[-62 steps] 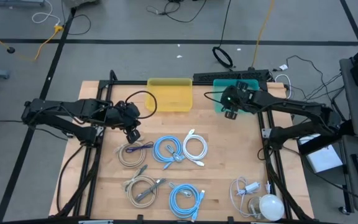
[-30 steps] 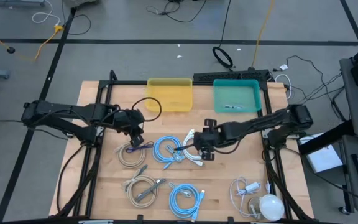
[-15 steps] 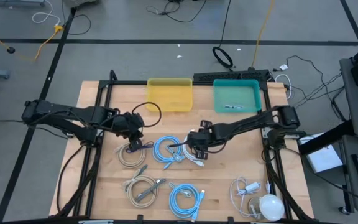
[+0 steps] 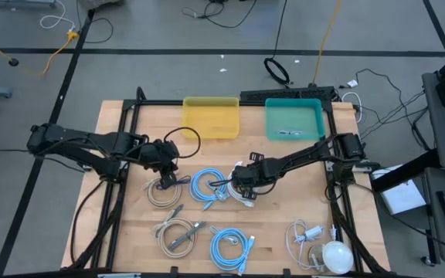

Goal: Pick & Place USB Port
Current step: Put the white charger cable into the yellow bin

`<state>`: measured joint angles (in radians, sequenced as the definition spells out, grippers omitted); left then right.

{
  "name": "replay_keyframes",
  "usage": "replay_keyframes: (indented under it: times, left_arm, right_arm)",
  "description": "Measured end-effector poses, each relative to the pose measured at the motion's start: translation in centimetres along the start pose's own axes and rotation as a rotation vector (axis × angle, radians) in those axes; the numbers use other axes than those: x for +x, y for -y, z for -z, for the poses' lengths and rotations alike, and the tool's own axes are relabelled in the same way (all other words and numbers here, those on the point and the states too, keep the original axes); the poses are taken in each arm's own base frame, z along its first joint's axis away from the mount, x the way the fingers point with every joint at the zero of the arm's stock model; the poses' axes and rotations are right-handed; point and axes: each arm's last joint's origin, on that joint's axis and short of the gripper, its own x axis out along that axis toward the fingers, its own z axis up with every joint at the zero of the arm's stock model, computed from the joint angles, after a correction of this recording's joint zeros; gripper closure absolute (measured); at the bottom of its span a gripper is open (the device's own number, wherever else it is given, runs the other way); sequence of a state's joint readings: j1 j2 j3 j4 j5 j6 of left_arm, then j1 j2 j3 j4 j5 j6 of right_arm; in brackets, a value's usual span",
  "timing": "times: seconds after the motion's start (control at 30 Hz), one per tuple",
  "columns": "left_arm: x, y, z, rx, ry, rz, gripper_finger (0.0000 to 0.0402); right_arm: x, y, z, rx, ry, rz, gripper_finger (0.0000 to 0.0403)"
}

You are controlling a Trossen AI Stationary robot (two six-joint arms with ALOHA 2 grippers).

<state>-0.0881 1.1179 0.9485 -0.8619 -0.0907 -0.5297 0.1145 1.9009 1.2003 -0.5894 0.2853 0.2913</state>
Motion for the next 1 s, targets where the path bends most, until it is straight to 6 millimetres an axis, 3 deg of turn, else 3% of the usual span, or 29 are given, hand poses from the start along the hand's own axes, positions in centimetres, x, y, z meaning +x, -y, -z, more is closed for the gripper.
replay_keyframes:
  times: [0.07,0.17,0.43,0.6,0.77,1.0]
  left_arm:
    - [0.0,0.0,0.0,0.001,0.003,-0.004,0.0378]
    - [0.0,0.0,0.0,0.001,0.004,-0.006,0.0378]
    - [0.0,0.0,0.0,-0.006,0.01,-0.015,0.0378]
    - [0.0,0.0,0.0,-0.005,0.015,-0.02,0.0378]
    - [0.0,0.0,-0.1,-0.008,0.024,-0.03,0.0378]
    - [-0.1,0.4,0.1,-0.004,0.031,-0.025,0.0378]
  right_arm:
    - [-0.4,0.0,-0.1,-0.002,0.005,0.005,0.0389]
    - [-1.3,0.2,-0.3,0.024,0.006,0.014,0.0398]
    - [-6.3,2.1,-1.6,0.094,0.152,0.033,0.0402]
    - [-6.6,4.1,-1.8,0.16,0.094,-0.164,0.04]
    - [-5.0,4.9,-0.9,0.202,-0.017,-0.182,0.0361]
    - [-4.2,5.8,-0.3,0.231,-0.056,-0.112,0.0253]
